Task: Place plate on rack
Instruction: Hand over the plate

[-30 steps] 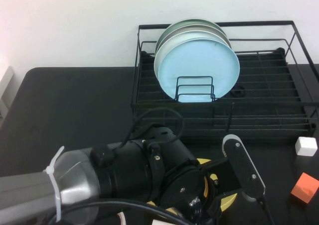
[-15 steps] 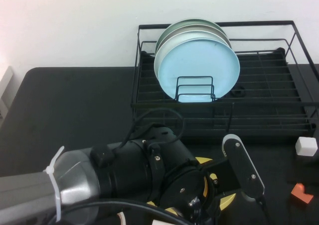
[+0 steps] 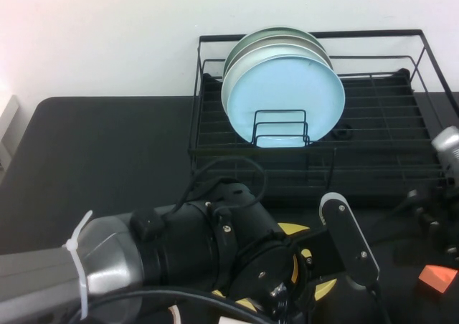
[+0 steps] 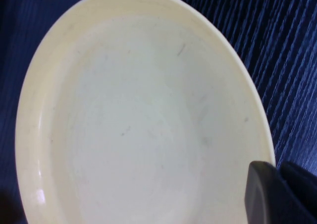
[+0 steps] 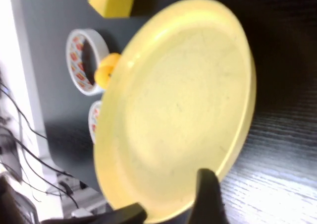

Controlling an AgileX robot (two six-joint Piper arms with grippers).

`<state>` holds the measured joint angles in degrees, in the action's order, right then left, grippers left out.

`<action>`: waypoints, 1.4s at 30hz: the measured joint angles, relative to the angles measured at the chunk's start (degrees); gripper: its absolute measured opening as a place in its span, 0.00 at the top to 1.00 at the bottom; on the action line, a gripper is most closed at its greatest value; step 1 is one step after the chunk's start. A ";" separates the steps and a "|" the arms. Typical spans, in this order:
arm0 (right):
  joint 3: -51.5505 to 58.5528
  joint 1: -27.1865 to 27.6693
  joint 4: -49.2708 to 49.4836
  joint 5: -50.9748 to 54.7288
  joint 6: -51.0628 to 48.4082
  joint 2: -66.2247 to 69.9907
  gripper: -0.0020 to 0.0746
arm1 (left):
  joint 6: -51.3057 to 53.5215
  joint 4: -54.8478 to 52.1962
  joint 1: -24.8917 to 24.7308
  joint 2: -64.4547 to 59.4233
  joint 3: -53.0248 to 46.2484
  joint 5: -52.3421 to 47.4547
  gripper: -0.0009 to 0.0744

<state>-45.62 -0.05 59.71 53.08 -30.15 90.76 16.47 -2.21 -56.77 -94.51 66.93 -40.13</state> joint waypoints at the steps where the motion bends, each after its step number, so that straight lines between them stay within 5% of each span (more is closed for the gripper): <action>1: -0.10 -0.94 0.24 -0.58 -0.13 1.11 0.35 | 0.00 0.00 0.00 0.00 0.00 0.00 0.98; 7: -0.22 -7.01 5.32 -5.37 -2.69 7.35 0.35 | 0.00 -0.13 0.00 0.00 0.00 0.00 0.98; 18: -0.32 -8.23 17.78 -4.46 -10.64 16.07 0.37 | -0.23 -0.13 0.00 0.00 0.00 0.00 0.98; 22: -0.43 -8.99 19.13 -4.58 -12.52 17.62 0.49 | -0.23 -0.13 0.00 0.00 0.00 0.00 0.98; 28: -0.53 -10.33 23.33 -4.32 -16.54 19.06 0.82 | -0.23 -0.13 0.00 0.00 -0.06 -0.12 0.98; 31: -0.76 -10.69 25.04 -4.08 -18.07 19.19 0.86 | -0.74 0.07 0.00 0.00 -0.06 -0.09 0.98; 34: -0.76 -10.69 25.44 -4.08 -18.41 19.19 0.86 | -2.65 -0.04 0.00 0.00 -0.06 -0.09 0.86; 39: -0.76 -10.69 25.57 -3.96 -21.87 18.72 0.86 | -10.60 0.76 0.00 0.75 0.49 -1.50 0.50; 42: -0.76 -10.69 25.57 -5.06 -25.09 15.84 0.86 | -15.91 1.83 0.00 2.95 1.58 -2.59 0.44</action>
<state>-46.38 -10.74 85.28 48.02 -55.24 106.60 0.56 -0.39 -56.77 -91.55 68.51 -42.71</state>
